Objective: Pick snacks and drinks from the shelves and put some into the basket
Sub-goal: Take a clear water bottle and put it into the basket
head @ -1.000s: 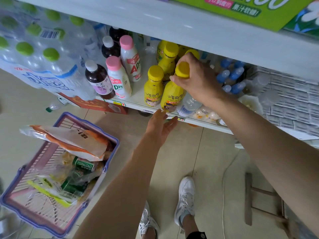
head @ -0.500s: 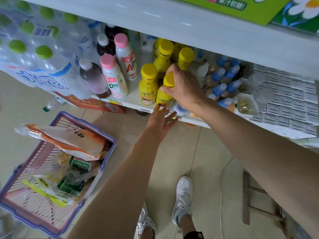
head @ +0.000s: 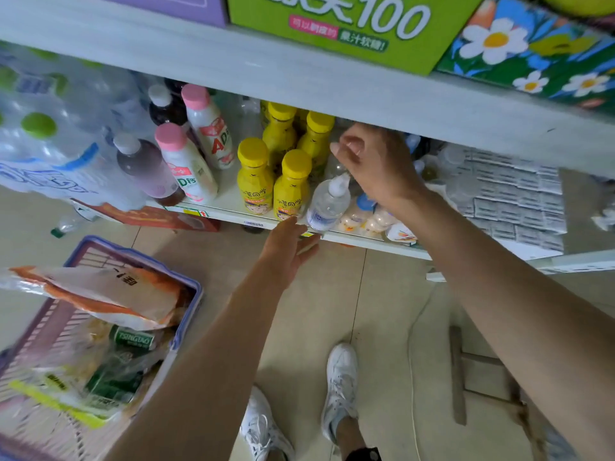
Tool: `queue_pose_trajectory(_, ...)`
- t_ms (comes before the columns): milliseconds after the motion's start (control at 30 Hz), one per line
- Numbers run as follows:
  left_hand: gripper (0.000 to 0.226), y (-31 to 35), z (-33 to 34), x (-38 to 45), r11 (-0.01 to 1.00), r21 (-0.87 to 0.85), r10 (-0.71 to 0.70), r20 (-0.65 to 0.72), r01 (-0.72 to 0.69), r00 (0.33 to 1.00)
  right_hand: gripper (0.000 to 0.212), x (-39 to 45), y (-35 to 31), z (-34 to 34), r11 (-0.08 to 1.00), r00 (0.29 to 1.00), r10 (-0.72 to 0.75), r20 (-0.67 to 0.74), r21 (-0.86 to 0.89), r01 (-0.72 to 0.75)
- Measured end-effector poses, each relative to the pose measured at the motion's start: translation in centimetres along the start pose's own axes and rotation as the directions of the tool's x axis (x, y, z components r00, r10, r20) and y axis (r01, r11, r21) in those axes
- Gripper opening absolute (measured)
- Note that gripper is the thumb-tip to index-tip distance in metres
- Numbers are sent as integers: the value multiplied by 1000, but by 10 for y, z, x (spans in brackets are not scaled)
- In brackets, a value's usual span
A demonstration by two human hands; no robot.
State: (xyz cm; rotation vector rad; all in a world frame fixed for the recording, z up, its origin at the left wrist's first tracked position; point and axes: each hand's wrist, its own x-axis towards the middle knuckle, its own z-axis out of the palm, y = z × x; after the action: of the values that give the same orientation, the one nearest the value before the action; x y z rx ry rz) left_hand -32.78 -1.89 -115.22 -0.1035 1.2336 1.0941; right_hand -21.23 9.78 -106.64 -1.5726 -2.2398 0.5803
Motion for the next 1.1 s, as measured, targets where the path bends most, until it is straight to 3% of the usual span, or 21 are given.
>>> queue_pose_trajectory(100, 36, -7, 11, -4, 994, 113, -7, 29, 4, 1000, 50, -18, 9, 0, 983, 972, -12, 235, -176, 55)
queue_pose_trajectory(167, 36, -10, 18, -3, 991, 135, -24, 45, 17, 999, 55, -28, 10, 8, 965, 947, -21, 321, -241, 104)
queue_pose_trajectory(233, 30, -11, 24, -3, 993, 118, -25, 43, 20, 999, 47, -33, 10, 19, 961, 949, -37, 313, -249, 119)
queue_pose_trajectory(333, 38, -13, 24, -1, 996, 90, -18, 52, 13, 998, 32, -33, 9, 29, 969, 967, -40, 251, -228, 99)
queue_pose_trajectory(533, 29, -16, 14, -3, 996, 82, -40, 92, 32, 995, 23, -26, 6, 27, 995, 974, -9, 227, -95, 32)
queue_pose_trajectory(667, 39, -20, -2, -8, 996, 81, -34, 104, 26, 994, 22, -35, 7, 25, 998, 971, -29, 236, -51, 42)
queue_pose_trajectory(800, 25, -24, -26, -16, 988, 150, -19, -25, 22, 1000, 20, -46, 4, 15, 998, 968, -6, 249, 64, -10)
queue_pose_trajectory(900, 34, -32, -52, -20, 966, 251, -32, -105, 58, 994, 20, -54, -1, 8, 981, 949, 10, 315, 181, -71)
queue_pose_trajectory(967, 37, -37, -70, -27, 963, 228, -132, -61, 142, 989, 20, -59, -5, 5, 941, 920, 19, 391, 304, -148)
queue_pose_trajectory(1100, 62, -39, -100, -45, 957, 136, -278, 167, 258, 946, 29, -68, -11, 11, 852, 900, 81, 428, 439, -286)
